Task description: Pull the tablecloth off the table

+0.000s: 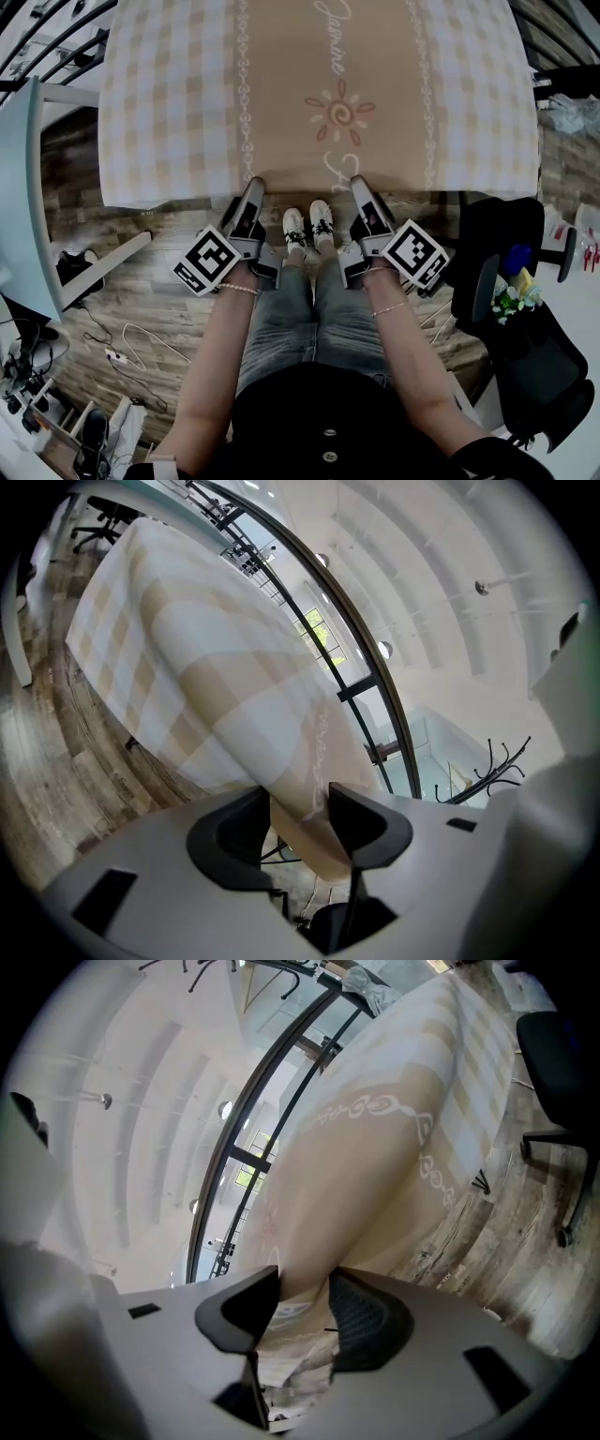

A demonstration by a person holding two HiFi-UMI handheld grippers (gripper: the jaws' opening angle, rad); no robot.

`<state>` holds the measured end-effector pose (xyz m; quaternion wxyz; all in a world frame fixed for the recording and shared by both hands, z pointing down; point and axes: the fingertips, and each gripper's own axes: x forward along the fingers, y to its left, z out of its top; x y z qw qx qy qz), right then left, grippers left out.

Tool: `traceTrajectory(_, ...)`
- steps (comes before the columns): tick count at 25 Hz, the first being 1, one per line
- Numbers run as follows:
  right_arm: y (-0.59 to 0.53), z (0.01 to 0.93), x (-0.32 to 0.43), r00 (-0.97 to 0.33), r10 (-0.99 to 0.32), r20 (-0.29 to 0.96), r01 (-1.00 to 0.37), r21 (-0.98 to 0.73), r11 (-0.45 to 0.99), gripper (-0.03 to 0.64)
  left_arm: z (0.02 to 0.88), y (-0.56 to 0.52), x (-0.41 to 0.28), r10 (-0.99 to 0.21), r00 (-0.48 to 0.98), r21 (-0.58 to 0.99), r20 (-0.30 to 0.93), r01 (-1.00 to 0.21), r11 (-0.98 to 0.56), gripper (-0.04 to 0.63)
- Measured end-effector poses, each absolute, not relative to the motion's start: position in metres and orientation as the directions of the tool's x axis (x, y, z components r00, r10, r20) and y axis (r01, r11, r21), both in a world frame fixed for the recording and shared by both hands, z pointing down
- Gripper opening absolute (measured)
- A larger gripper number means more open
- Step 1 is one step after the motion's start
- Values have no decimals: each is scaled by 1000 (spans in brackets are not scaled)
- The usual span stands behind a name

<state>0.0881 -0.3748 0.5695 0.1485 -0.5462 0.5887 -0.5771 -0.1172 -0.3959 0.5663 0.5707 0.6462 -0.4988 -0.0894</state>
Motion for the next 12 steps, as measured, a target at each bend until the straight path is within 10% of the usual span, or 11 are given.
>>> traceTrajectory(12,-359,557,86,-331,-826,457,-527,-815,-240,33,555,-380,-113,-710,552,821,437,-567,65,44)
